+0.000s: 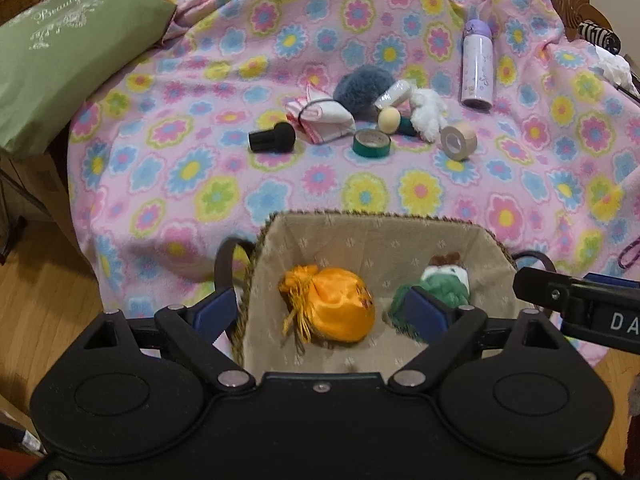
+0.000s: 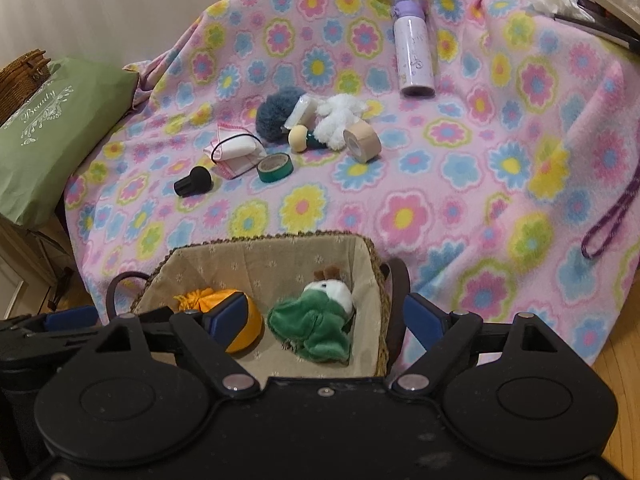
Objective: Organize soft objects
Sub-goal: 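Move both tools back toward the remaining soft items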
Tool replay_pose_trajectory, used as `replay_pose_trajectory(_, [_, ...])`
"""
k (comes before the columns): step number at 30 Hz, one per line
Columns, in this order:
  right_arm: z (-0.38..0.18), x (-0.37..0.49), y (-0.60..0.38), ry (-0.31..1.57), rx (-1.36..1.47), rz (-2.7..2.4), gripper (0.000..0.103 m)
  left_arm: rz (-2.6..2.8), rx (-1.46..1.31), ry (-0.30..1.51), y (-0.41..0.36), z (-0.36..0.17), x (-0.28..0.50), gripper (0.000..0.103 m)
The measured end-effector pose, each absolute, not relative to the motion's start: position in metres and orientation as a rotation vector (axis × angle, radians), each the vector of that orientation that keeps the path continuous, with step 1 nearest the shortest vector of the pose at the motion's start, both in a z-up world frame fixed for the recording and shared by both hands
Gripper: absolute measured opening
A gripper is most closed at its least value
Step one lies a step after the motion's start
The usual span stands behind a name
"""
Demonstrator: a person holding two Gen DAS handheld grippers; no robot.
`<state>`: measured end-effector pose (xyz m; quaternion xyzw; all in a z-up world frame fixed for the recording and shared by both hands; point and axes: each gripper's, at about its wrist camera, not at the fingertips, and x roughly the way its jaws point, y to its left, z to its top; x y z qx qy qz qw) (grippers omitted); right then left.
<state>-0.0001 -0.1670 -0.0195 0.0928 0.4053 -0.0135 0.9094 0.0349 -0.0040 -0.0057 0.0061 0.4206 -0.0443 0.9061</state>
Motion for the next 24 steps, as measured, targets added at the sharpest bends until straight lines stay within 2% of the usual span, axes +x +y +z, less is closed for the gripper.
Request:
replay_pose_trajectory(6, [-0.016, 0.018, -0.169, 0.8, 0.182, -0.032, 0.093, -0.081, 0.005, 0.841, 0.0, 0.002, 0.056, 0.089])
replay_pose_trajectory(10, [-0.011, 0.034, -0.172, 0.766, 0.179, -0.036, 0.102, -0.087, 0.009, 0.825, -0.001, 0.004, 0.074, 0.089])
replay_pose_trajectory(24, [-0.019, 0.108, -0.178, 0.764, 0.174, -0.005, 0.102, -0.103, 0.027, 0.856, -0.011, -0.01, 0.145, 0.088])
